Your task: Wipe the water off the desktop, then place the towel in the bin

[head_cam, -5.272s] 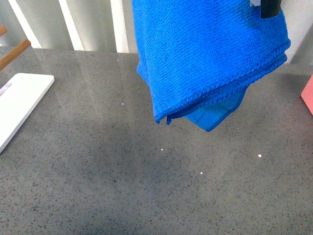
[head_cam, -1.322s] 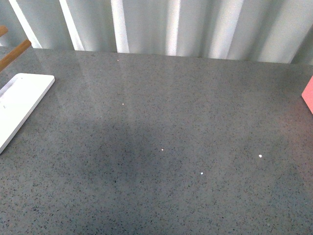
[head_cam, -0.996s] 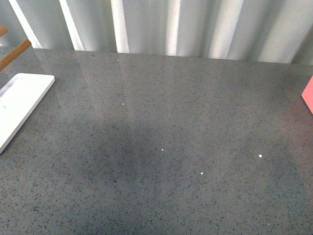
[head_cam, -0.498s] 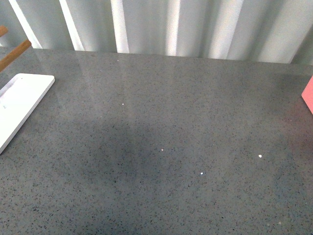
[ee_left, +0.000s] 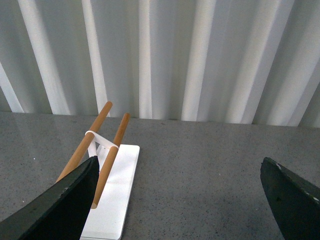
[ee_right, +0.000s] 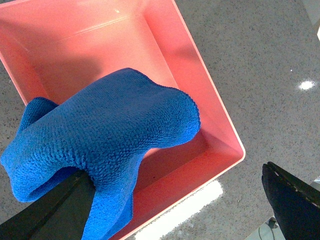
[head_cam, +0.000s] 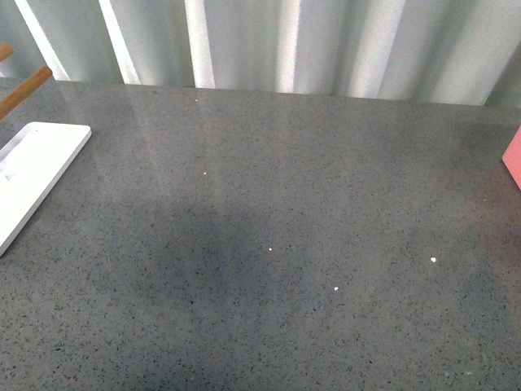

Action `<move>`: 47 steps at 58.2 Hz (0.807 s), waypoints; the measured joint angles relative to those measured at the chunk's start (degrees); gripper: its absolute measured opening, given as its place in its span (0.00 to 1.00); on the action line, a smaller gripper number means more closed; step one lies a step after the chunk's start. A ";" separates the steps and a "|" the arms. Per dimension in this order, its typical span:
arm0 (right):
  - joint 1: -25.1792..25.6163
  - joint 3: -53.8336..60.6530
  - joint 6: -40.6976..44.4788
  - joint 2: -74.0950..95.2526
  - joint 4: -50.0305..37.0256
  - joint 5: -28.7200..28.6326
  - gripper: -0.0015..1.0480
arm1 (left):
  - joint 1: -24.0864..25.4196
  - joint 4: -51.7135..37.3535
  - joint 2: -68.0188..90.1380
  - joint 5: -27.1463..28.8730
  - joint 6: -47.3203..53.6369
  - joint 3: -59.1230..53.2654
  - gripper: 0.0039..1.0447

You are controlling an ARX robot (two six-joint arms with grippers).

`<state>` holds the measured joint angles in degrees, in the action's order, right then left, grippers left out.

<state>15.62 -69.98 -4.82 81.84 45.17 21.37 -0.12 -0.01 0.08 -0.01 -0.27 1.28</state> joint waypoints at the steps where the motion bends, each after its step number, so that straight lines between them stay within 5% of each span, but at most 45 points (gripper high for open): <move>1: 0.00 0.00 0.00 0.00 0.00 0.00 0.93 | 0.00 0.00 0.00 0.00 0.00 0.00 0.94; 47: 0.00 0.00 0.00 0.00 0.00 0.00 0.93 | 0.00 0.00 0.00 0.00 0.02 0.00 0.94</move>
<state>15.62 -69.98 -4.82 81.84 45.17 21.37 -0.12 -0.01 0.08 -0.01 -0.25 1.28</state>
